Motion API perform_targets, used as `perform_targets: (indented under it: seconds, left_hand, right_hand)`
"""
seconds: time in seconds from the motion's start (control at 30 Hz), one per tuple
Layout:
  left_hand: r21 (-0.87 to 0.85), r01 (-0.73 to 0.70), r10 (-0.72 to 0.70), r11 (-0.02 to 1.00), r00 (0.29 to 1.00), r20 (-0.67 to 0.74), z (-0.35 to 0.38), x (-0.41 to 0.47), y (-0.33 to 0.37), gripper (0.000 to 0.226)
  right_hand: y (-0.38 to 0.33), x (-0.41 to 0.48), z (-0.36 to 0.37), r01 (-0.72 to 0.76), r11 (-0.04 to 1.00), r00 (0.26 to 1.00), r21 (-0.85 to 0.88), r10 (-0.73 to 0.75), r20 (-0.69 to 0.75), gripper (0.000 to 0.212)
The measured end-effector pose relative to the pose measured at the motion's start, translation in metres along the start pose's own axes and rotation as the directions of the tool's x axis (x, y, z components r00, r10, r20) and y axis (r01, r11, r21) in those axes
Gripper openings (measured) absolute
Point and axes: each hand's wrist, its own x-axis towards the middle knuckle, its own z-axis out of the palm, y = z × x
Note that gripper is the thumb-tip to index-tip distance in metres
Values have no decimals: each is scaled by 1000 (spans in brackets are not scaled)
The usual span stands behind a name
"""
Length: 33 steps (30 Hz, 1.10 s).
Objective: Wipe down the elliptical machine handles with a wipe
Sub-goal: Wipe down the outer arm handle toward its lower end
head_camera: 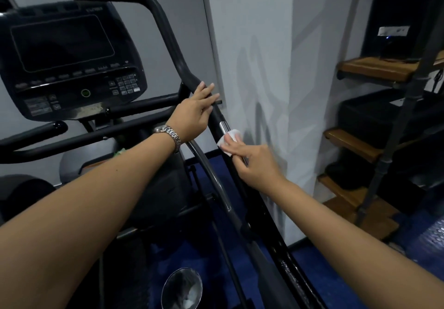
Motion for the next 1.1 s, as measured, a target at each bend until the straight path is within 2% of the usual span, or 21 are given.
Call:
perform_targets:
  seconds: [0.13, 0.23, 0.3, 0.47, 0.63, 0.73, 0.87, 0.97, 1.1]
  left_hand:
    - [-38, 78, -79, 996, 996, -32, 6, 0, 10, 40]
    - [-28, 100, -102, 995, 991, -91, 16, -3, 15, 41]
    - [-7, 94, -94, 996, 989, -113, 21, -3, 15, 41]
    - [18, 57, -54, 998, 992, -118, 21, -2, 10, 41]
    - [41, 87, -80, 995, 985, -151, 23, -2, 14, 41]
    - [63, 82, -74, 995, 991, -113, 20, -2, 14, 42]
    - [64, 78, -70, 995, 991, -114, 19, -2, 14, 42]
    - [58, 94, -86, 994, 989, -122, 20, -3, 17, 42]
    - [63, 84, -78, 994, 993, -91, 16, -3, 16, 43]
  right_hand:
    - [20, -25, -6, 58, 997, 997, 49, -55, -50, 38]
    - [20, -16, -3, -46, 992, 993, 120, 59, -105, 40]
    - [15, -13, 5, -41, 994, 988, 105, 55, -141, 41]
    - [27, -37, -8, -34, 992, 998, 125, 41, -54, 39]
    - [18, -10, 0, -80, 990, 991, 116, 91, -97, 39]
    - [19, -30, 0, -51, 990, 994, 130, 62, -86, 38]
    - [27, -40, -10, -143, 963, 985, 227, 160, -58, 39]
    - [19, -28, -5, -155, 963, 980, 220, 179, -92, 39]
    - [27, -58, -6, -155, 964, 982, 217, 174, -71, 40]
